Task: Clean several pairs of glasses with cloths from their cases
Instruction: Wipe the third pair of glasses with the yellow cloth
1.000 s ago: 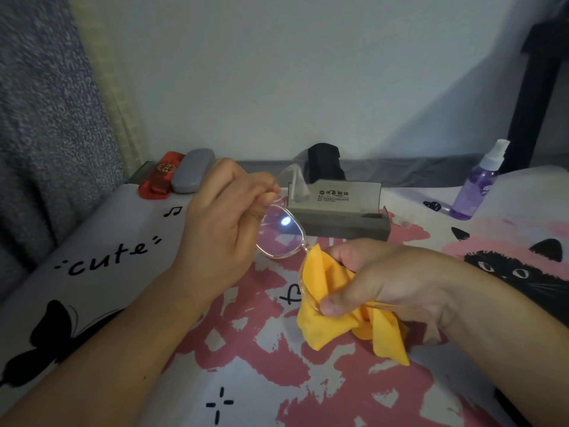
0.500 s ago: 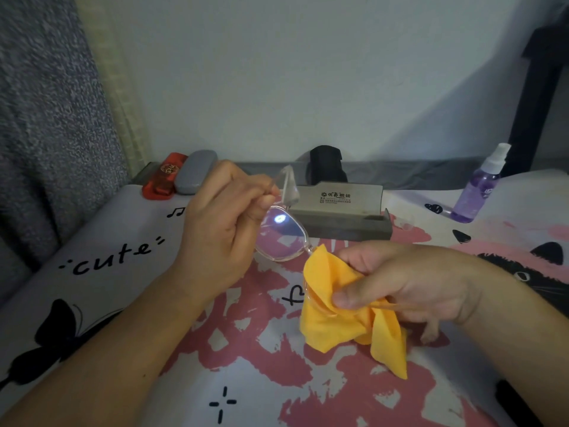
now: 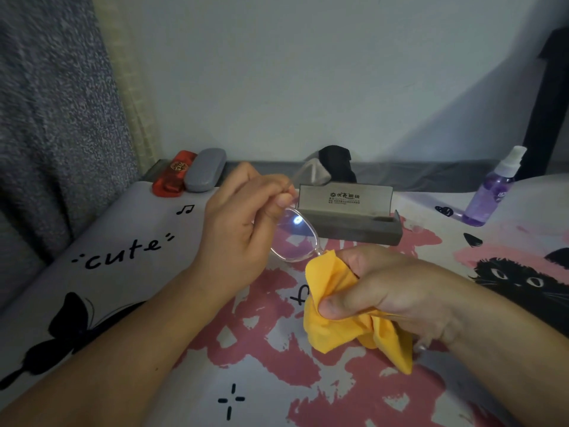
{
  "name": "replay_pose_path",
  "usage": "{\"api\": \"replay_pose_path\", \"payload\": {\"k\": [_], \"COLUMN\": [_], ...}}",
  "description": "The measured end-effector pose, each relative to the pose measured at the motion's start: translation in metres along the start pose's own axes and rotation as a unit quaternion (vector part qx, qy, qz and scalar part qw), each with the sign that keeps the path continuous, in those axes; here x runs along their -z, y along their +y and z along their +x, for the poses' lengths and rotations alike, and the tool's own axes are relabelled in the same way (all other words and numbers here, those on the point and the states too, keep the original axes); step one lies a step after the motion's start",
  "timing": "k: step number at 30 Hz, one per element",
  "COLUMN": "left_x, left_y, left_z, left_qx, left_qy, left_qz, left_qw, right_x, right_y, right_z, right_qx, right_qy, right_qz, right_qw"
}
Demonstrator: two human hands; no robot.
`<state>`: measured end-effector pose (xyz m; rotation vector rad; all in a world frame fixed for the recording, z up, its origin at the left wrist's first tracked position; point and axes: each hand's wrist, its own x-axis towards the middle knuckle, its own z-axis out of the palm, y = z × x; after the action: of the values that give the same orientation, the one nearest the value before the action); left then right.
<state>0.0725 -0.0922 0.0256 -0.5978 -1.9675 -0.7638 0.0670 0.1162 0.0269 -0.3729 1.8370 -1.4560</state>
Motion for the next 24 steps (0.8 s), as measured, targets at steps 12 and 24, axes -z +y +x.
{"api": "replay_pose_path", "payload": {"k": [12,24], "left_x": [-0.004,0.003], "left_y": [-0.004,-0.010], "left_z": [-0.002,0.001], "left_qx": [0.034,0.046], "left_qy": [0.016,0.060], "left_qz": [-0.020,0.034], "left_qw": [0.999,0.997], "right_x": [0.010,0.023], "right_y": [-0.001,-0.005], "right_z": [0.003,0.009], "right_qx": [0.111,0.105], "right_qy": [0.032,0.221], "right_qz": [0.085,0.188], "right_qw": [0.990,0.951]}}
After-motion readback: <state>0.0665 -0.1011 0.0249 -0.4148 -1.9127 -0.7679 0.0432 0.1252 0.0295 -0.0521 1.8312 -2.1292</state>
